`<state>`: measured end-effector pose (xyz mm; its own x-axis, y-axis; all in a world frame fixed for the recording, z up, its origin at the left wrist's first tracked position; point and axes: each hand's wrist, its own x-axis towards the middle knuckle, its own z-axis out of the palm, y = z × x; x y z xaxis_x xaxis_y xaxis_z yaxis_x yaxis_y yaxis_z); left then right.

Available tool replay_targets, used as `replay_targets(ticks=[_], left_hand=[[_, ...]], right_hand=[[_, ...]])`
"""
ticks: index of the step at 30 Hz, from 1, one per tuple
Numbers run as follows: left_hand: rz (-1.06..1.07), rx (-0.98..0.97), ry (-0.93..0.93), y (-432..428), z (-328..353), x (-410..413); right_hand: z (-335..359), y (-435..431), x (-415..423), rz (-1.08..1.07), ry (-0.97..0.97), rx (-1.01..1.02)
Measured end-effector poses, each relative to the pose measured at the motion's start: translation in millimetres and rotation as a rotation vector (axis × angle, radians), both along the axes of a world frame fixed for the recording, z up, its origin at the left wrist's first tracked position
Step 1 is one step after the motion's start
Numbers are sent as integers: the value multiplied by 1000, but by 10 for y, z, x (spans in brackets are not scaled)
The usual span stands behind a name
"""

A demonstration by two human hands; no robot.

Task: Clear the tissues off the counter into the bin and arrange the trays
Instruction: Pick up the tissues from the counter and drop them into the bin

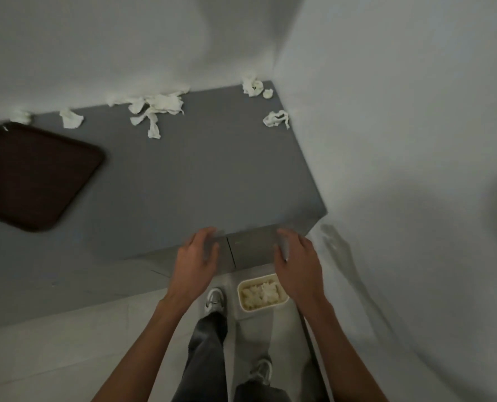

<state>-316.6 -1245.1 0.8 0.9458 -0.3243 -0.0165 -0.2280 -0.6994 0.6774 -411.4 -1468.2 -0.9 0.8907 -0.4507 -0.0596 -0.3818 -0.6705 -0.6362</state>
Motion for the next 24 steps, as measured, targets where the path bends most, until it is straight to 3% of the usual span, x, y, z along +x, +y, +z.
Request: replay_targets(ticks=[6,15,20,24], left_hand=[[8,-27,-28,-163,51,1032],[-146,-56,-57,-575,110,2541],[-191,-79,-79,-718,150,2978],[-174,-105,-62,-761,112,3100]], right_hand=[[11,-220,944,-14,-15,-37],[5,-807,2848,-122,12,-188],[-80,-1313,3830,-184,109,-220],[-335,-1493,4208,-44,196,-334]])
